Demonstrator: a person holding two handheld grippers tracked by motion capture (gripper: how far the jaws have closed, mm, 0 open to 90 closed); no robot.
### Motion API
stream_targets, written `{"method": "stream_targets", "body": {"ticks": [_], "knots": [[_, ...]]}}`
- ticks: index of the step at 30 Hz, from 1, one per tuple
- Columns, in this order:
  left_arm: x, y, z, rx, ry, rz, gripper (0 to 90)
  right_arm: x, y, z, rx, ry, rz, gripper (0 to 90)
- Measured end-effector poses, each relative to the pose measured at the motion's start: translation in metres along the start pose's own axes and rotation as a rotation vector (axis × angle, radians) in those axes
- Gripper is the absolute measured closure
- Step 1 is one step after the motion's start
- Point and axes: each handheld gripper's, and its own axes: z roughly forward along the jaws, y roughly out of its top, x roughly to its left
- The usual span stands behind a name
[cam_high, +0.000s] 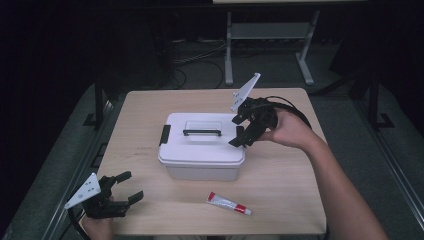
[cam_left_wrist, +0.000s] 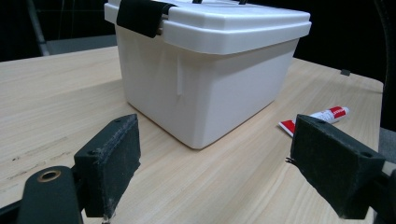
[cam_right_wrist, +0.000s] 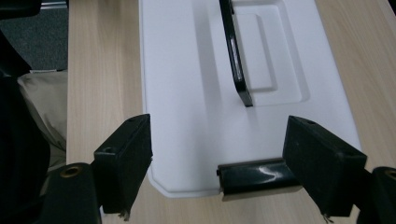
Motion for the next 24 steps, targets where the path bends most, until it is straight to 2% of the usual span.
{"method": "stream_targets", "body": {"ticks": [11, 24], "knots": [[-0.001, 0.001, 0.000, 0.004, 0.000, 0.007, 15.7, -0.006, 0.020, 0.015, 0.003, 0.015, -0.009, 23.6], [-0.002, 0.001, 0.000, 0.002, -0.003, 0.006, 15.7, -0.011, 0.032, 0.034, 0.026, 0.036, -0.003, 25.7]]}}
